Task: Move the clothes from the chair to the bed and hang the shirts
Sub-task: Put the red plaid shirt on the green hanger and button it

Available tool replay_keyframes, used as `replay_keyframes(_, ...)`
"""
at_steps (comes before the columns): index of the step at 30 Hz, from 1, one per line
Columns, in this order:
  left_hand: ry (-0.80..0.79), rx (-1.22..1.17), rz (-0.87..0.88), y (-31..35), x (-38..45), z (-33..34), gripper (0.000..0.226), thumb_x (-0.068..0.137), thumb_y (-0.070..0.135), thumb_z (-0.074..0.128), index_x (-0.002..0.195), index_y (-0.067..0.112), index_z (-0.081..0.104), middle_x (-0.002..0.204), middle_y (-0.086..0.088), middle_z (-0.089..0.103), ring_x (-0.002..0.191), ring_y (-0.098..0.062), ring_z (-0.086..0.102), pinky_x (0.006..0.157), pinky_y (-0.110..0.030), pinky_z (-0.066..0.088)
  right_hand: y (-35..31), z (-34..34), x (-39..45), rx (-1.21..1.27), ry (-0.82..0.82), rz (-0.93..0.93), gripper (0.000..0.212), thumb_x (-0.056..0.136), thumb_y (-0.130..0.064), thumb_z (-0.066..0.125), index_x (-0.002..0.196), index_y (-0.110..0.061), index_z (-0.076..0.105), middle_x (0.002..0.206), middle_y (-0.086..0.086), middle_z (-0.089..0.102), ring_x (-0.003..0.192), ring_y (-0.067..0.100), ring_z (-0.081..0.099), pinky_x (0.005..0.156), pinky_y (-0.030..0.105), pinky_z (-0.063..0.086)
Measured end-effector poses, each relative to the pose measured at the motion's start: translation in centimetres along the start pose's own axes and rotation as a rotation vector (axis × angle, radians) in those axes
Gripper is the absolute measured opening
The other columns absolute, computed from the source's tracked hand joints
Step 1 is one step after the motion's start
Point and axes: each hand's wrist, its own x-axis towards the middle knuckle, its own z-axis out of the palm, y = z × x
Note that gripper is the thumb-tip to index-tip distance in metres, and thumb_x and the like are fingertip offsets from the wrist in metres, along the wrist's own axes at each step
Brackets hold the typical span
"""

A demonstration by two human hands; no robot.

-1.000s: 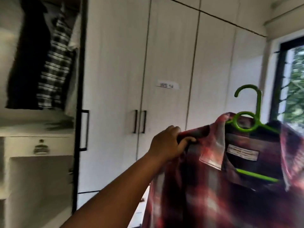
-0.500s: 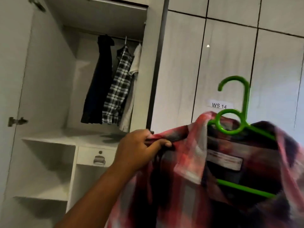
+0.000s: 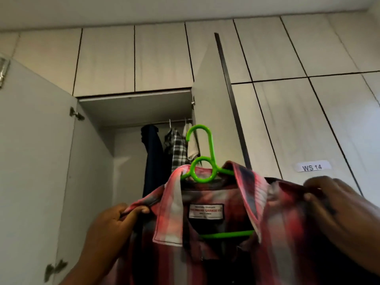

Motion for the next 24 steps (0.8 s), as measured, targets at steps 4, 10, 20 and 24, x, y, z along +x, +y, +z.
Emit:
replay_keyframes(4,-0.084,0.196,0.103,-5.0,5.1,-3.6,0.057,0.085,0.071,0.047,0.061,0.021,0.062,0.057,0.002,0.061,0.058,-0.015,0.059,0.055,-0.032,0.045,-4.7,4.2,5.5,-0.027,-0.089,-0.043,0.056,0.08,-0.081,0.0,0.095,-0.042,0.038,0.088,-0.014,0.058,0.073,0.008,0.061,0.063,0.029,0.049)
replay_keyframes(10,-0.084,0.481,0.377,-10.8,11.2,-5.6,0.083,0.061,0.099,0.013,0.082,0.029,0.052,0.071,0.007,0.061,0.06,-0.014,0.06,0.053,-0.029,0.044,-9.2,9.5,15.6,-0.107,-0.17,-0.085,0.024,0.1,-0.054,0.027,0.089,-0.034,0.034,0.082,-0.009,0.052,0.078,0.02,0.056,0.069,0.034,0.044)
replay_keyframes(20,-0.011,0.829,0.636,-19.7,23.9,-1.4,0.11,0.06,0.099,0.027,0.146,0.03,0.028,0.107,-0.005,0.066,0.075,-0.032,0.07,0.054,-0.038,0.053,-13.2,23.3,32.1,-0.087,-0.058,-0.094,0.011,0.099,-0.032,0.04,0.095,-0.029,0.05,0.118,0.014,0.062,0.105,0.032,0.058,0.077,0.036,0.04)
replay_keyframes(24,-0.103,0.764,0.369,-23.3,28.1,0.7,0.116,0.052,0.093,0.038,0.148,0.029,0.026,0.128,-0.01,0.057,0.112,-0.033,0.06,0.087,-0.043,0.049,-15.2,28.7,36.9,-0.015,0.012,-0.105,0.016,0.097,-0.029,0.042,0.102,-0.024,0.056,0.124,0.02,0.059,0.108,0.036,0.056,0.08,0.037,0.04)
